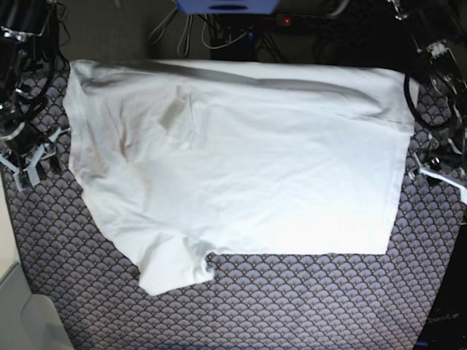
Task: Fold the T-shirt properly
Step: 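Move both grippers along the shirt sides toward the hem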
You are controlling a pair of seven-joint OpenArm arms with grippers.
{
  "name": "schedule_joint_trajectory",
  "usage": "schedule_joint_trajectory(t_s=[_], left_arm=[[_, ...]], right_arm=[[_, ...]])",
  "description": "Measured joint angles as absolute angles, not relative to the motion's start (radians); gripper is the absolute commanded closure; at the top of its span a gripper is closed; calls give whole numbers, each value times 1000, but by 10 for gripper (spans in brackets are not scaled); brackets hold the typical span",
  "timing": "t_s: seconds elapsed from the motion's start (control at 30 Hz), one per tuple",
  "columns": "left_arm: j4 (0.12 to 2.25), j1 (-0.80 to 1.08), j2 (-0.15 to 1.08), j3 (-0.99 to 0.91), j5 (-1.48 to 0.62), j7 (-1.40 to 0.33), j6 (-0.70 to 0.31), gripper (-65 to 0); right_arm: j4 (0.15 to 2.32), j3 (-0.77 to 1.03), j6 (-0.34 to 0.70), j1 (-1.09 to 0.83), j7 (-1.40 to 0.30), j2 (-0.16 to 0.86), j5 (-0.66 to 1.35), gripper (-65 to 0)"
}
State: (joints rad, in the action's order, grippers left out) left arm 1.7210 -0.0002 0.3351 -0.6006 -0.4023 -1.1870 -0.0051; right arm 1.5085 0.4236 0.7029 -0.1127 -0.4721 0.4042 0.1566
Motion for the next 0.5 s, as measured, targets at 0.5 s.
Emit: schedule_joint_trajectory(t_s=[0.5], left_arm=[[1352, -244, 344, -417, -390, -904, -4, -328]], right_arm=[[1238, 249, 709, 218, -476, 364, -122, -270]])
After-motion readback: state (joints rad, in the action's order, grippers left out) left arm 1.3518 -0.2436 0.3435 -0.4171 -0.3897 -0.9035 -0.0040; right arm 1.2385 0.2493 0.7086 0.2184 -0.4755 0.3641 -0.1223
